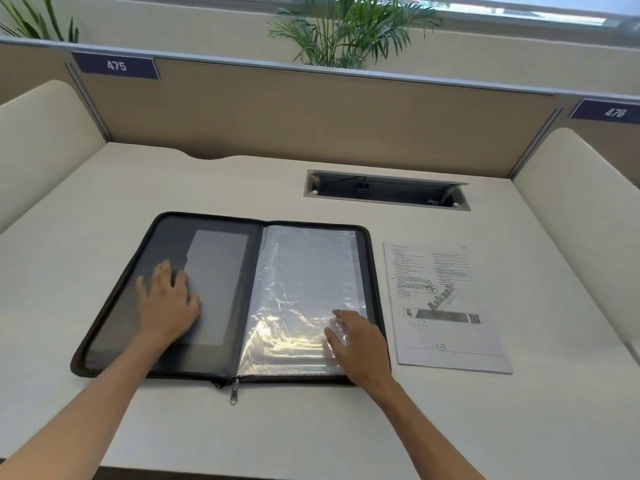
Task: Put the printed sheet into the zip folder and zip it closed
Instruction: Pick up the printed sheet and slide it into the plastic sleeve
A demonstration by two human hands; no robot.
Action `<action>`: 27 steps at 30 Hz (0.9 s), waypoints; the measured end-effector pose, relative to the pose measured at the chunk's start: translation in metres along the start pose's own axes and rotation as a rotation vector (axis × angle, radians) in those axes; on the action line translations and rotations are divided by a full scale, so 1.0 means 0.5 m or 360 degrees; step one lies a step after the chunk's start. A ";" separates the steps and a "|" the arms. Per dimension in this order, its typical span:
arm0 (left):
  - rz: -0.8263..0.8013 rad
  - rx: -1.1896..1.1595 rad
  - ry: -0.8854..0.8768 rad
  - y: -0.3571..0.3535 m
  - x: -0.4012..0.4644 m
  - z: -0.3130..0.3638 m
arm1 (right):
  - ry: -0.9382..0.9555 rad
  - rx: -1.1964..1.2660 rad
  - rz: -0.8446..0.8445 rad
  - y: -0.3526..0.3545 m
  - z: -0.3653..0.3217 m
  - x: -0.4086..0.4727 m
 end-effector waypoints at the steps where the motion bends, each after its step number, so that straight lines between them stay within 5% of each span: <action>1: 0.0052 -0.0010 -0.0056 0.010 -0.002 0.030 | -0.0029 0.0024 0.0042 0.015 0.007 0.008; 11: 0.0305 -0.0448 -0.0460 0.084 -0.081 0.367 | -0.0336 0.0016 0.0408 0.209 0.146 0.028; 27: 0.0167 -0.0537 -0.0920 0.107 -0.176 0.698 | -0.0936 -0.0537 0.0477 0.418 0.344 -0.021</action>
Point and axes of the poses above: each hand's wrist, its own x-axis towards the middle knuckle, its own y-axis out of the back of the hand, z = x × y, the point moved 7 cm from there along x, towards the middle knuckle, and after that the axes turned 13 degrees about x, right-handed, at the moved point
